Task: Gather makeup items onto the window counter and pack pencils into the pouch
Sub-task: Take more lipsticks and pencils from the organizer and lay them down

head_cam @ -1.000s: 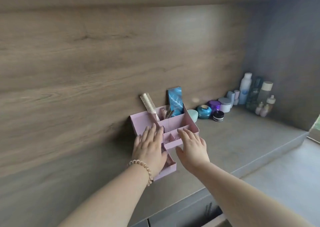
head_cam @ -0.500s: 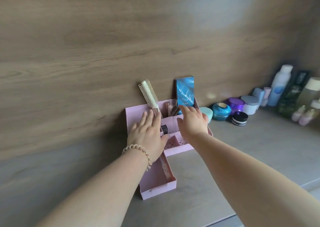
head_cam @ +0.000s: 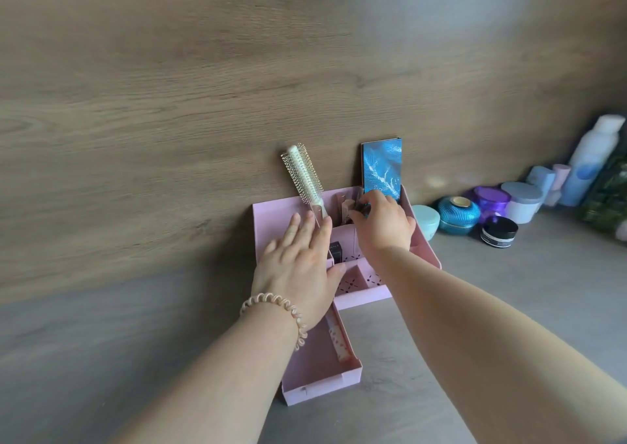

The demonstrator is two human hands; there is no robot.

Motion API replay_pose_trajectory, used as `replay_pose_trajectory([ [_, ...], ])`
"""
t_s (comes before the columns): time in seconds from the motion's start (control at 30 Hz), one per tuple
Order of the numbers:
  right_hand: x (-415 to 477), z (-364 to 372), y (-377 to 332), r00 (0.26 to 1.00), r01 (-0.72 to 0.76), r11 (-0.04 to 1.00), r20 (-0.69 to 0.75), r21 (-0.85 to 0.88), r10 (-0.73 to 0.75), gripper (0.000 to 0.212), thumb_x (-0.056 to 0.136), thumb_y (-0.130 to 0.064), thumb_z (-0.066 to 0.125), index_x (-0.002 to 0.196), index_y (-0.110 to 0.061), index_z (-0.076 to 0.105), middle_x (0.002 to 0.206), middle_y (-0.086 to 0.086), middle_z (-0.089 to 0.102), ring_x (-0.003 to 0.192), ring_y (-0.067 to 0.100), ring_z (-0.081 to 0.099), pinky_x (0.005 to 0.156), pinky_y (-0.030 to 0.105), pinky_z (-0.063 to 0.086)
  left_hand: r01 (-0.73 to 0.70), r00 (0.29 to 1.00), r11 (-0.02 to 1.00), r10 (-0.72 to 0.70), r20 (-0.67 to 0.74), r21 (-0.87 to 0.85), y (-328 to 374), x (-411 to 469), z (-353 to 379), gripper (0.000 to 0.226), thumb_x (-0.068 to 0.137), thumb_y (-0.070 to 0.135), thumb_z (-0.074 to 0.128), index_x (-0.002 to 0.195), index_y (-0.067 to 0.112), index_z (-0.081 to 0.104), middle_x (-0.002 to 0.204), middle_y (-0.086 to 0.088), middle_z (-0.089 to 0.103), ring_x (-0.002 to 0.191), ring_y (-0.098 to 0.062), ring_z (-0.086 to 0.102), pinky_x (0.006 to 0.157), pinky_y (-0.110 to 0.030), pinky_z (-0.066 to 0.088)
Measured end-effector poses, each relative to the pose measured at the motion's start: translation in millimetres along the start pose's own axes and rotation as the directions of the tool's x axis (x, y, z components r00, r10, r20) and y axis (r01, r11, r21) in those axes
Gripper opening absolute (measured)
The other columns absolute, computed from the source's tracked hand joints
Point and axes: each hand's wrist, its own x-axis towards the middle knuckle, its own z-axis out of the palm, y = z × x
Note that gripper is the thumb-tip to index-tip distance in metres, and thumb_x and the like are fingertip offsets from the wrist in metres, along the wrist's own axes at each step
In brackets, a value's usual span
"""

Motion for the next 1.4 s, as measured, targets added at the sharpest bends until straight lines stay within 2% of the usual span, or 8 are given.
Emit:
replay_pose_trajectory([
  [0.2, 9.6, -5.2, -4.8, 0.999, -0.033, 0.999, 0.033, 0.023, 0.032, 0.025, 0.085, -0.05, 0.056, 0.09, -0.025, 0.055, 0.091, 0.001, 0.068, 0.097, 0.027, 0.057, 0.077, 0.037, 0.028, -0.011, 1.0, 1.0, 0.011, -0.011, 0.004, -1.2, -1.0, 0.0, 0.072, 0.091, 0.06, 0.028, 0.15, 0.027, 0.004, 0.161, 0.003, 0.004, 0.147, -0.014, -0.001, 0.113, -0.034, 0.018],
  [0.37, 13.8, -13.1, -13.4, 0.992, -0.086, 0.988, 0.102, 0.131, 0.073, 0.018, 0.083, -0.039, 0.062, 0.085, -0.027, 0.048, 0.076, -0.008, 0.056, 0.079, 0.019, 0.048, 0.086, 0.035, 0.033, -0.006, 1.0, 1.0, 0.006, -0.01, 0.004, -2.1, -0.3, 2.7, 0.071, 0.091, 0.059, 0.03, 0.15, 0.027, 0.006, 0.16, 0.003, 0.006, 0.147, -0.014, 0.001, 0.114, -0.035, 0.019],
  [0.6, 14.7, -40.9, -27.5, 0.998, -0.06, 0.932, 0.038, 0.357, 0.049, 0.028, 0.083, -0.016, 0.057, 0.109, -0.023, 0.064, 0.103, 0.002, 0.069, 0.097, 0.024, 0.061, 0.084, 0.031, 0.045, 0.003, 1.0, 1.0, -0.003, -0.011, 0.013, -1.5, -1.2, 2.3, 0.07, 0.091, 0.059, 0.031, 0.15, 0.028, 0.01, 0.16, 0.002, 0.012, 0.147, -0.016, 0.005, 0.113, -0.036, 0.021],
  [0.7, 5.2, -62.7, -30.0, 0.998, -0.006, 0.907, -0.05, 0.421, 0.03, 0.024, 0.084, -0.017, 0.06, 0.106, -0.018, 0.069, 0.099, 0.002, 0.071, 0.093, 0.02, 0.062, 0.083, 0.029, 0.046, 0.008, 1.0, 1.0, -0.008, 0.001, 0.01, -1.3, -0.7, -0.2, 0.07, 0.091, 0.058, 0.031, 0.149, 0.028, 0.009, 0.16, 0.003, 0.012, 0.147, -0.016, 0.005, 0.113, -0.036, 0.021],
  [0.93, -48.4, -122.0, -12.4, 0.986, -0.011, 0.708, -0.11, 0.706, 0.125, 0.017, 0.086, -0.008, 0.062, 0.091, -0.024, 0.066, 0.079, -0.016, 0.065, 0.068, -0.011, 0.059, 0.067, 0.004, 0.042, 0.025, 0.996, 0.999, -0.023, 0.081, -0.023, -0.7, -0.6, -9.4, 0.082, 0.088, 0.062, 0.035, 0.15, 0.025, -0.004, 0.16, 0.002, 0.006, 0.147, -0.016, -0.001, 0.115, -0.038, 0.014],
  [1.07, -98.8, -151.5, 0.2, 0.984, -0.092, 0.574, -0.015, 0.813, 0.179, 0.022, 0.087, -0.003, 0.06, 0.085, -0.024, 0.065, 0.08, -0.012, 0.066, 0.065, -0.009, 0.058, 0.062, 0.005, 0.044, -0.114, 0.993, 0.993, 0.114, 0.008, -0.025, -5.1, -13.5, -15.6, 0.077, 0.088, 0.06, 0.035, 0.151, 0.025, 0.007, 0.16, 0.005, 0.004, 0.147, -0.018, -0.008, 0.113, -0.036, 0.003],
  [1.2, -149.9, -176.4, 7.5, 0.98, -0.155, 0.539, 0.06, 0.828, 0.189, 0.024, 0.087, 0.0, 0.061, 0.086, -0.024, 0.067, 0.078, -0.01, 0.068, 0.067, -0.004, 0.061, 0.064, 0.008, 0.046, -0.185, 0.975, 0.949, 0.146, -0.167, -0.254, 20.0, -49.3, -34.3, 0.067, 0.084, 0.057, 0.029, 0.14, 0.022, 0.041, 0.149, 0.003, 0.039, 0.142, -0.018, 0.018, 0.105, -0.033, 0.012],
  [1.4, -232.5, -253.9, 9.8, 0.96, -0.163, 0.595, -0.014, 0.787, 0.281, 0.018, 0.085, -0.003, 0.066, 0.093, -0.019, 0.069, 0.082, -0.008, 0.068, 0.07, -0.005, 0.061, 0.068, 0.01, 0.047, -0.205, 0.936, 0.732, 0.341, 0.088, -0.65, 81.1, -112.7, -88.2, 0.039, 0.09, 0.04, 0.053, 0.127, 0.028, 0.053, 0.103, 0.014, 0.062, 0.109, -0.009, 0.051, 0.094, -0.024, 0.028],
])
